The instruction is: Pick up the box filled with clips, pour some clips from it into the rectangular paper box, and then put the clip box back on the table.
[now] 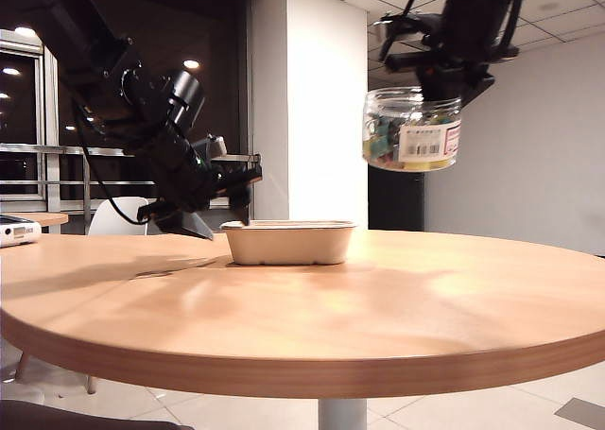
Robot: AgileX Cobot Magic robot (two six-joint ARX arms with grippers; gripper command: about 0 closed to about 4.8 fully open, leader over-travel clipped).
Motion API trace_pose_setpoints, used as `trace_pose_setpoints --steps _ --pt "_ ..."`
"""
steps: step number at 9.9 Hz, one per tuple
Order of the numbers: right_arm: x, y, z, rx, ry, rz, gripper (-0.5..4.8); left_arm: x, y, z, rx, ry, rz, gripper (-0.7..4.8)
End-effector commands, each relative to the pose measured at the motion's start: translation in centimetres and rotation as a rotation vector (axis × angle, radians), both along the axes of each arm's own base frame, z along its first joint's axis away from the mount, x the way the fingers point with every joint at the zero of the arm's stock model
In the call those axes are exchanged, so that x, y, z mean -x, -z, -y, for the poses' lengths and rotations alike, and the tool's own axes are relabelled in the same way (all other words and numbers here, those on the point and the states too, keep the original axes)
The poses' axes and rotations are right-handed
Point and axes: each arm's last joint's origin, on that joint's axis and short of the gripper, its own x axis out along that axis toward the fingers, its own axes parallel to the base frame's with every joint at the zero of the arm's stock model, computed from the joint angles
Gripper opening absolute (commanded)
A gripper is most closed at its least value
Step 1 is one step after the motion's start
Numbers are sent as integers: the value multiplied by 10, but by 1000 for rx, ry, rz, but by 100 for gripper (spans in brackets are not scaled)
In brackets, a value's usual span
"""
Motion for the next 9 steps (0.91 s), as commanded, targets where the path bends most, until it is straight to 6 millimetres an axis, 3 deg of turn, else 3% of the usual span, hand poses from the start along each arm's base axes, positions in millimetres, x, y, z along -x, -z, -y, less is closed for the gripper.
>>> trace_pose_setpoints --steps 1,3,5,9 --pt "-1 -10 9 -22 19 45 -5 -1 0 2 12 24 5 143" --pt "-2 -12 13 -23 32 48 -5 0 3 2 7 25 -14 84" --pt "-2 -13 16 -23 39 55 -5 1 4 1 0 25 -36 -8" --pt "-4 -17 19 -35 47 86 -5 2 2 2 13 44 -43 -6"
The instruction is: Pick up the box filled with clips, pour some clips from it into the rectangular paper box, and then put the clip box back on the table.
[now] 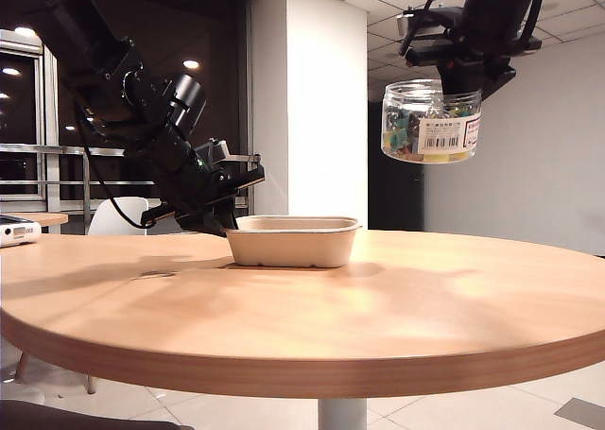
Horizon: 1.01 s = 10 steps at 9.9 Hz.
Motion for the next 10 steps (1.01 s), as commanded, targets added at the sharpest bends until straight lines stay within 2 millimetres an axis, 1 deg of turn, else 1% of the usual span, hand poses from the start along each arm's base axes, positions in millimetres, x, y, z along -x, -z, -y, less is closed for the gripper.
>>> trace_pose_setpoints --steps 1,2,4,6,7,8,9,10 --pt "-1 -10 0 -24 1 68 -5 2 -7 1 0 33 -27 -6" --pt "-1 -11 0 -26 1 72 -5 2 -12 1 -5 36 -36 -6" --pt "0 -14 1 -31 1 89 -5 8 -32 0 -23 64 -81 -6" --pt "1 -18 1 -38 1 109 -5 13 -46 0 9 109 -104 -6" --pt "3 -24 2 -47 3 132 -5 18 -57 1 57 197 -102 -6" --pt "4 -26 2 -52 4 144 -5 21 -62 1 72 220 -108 -6" --pt "8 -33 3 -60 4 168 -5 29 -71 0 78 247 -133 -6" --pt "10 -37 4 -67 6 181 -5 32 -74 0 70 268 -143 -6"
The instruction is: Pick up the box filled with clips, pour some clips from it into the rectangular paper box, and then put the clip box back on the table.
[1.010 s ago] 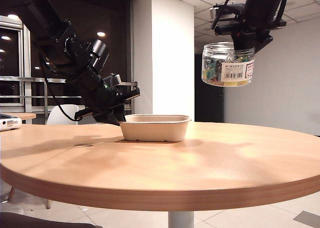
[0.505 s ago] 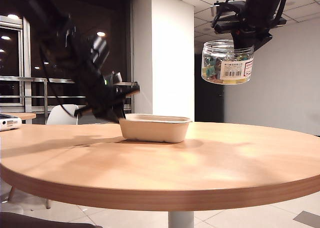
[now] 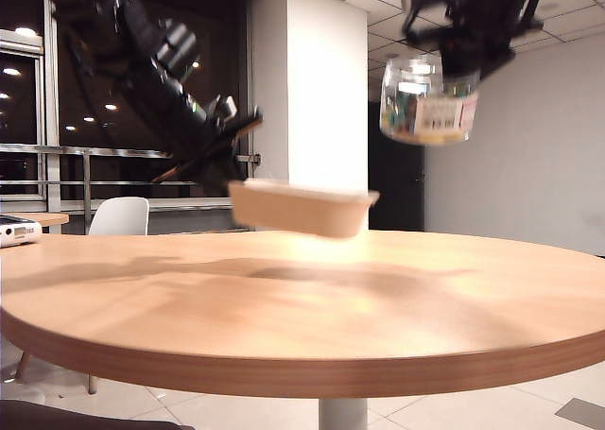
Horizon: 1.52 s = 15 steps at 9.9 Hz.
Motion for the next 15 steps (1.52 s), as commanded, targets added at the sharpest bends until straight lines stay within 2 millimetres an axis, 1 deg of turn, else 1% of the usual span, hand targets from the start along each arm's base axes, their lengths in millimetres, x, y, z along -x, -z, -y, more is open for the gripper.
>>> trace_pose_setpoints --steps 1,2,4,6,7,9,11,12,15 --pt "9 -24 2 -41 2 101 -5 18 -12 2 -26 96 -59 -6" --pt "11 -28 3 -44 2 111 -5 21 -12 2 -35 107 -82 -7" --pt "17 -36 5 -52 1 137 -5 30 -7 9 -67 174 -121 -7" --pt "21 -41 6 -61 -4 155 -5 39 4 21 -86 246 -139 -6" --pt "23 -44 6 -70 -13 160 -5 46 12 29 -102 305 -138 -7" --pt "24 -45 7 -71 -14 162 -5 54 25 40 -99 352 -134 -6" --pt "24 -45 7 -71 -14 163 -5 58 35 47 -91 370 -104 -7" --pt "24 -45 7 -71 -14 163 -5 58 38 47 -85 370 -83 -6" --pt "24 -45 7 -73 -18 161 -5 55 44 46 -54 307 -45 -6"
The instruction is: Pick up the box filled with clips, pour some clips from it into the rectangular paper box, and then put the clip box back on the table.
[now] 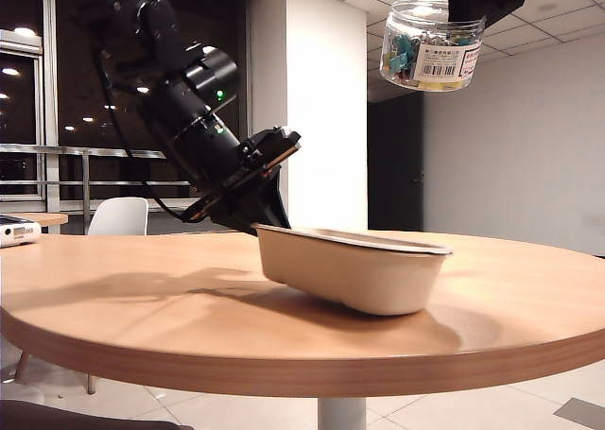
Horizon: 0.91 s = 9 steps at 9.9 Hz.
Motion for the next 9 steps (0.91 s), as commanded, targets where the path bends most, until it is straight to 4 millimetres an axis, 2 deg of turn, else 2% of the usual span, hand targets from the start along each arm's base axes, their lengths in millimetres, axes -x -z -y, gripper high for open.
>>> trace_pose_setpoints --steps 1,5,6,9 --pt "2 -8 0 -30 -17 39 -5 -5 -2 -1 8 -65 63 -7" --pt "2 -8 -1 -41 -40 36 -5 -4 -2 -1 8 -109 31 -2" --pt "2 -8 -1 -40 -41 35 -5 -5 -2 -1 19 -128 16 171" --pt "1 -6 -2 -31 -58 32 -5 -1 -9 -6 2 -142 2 351"
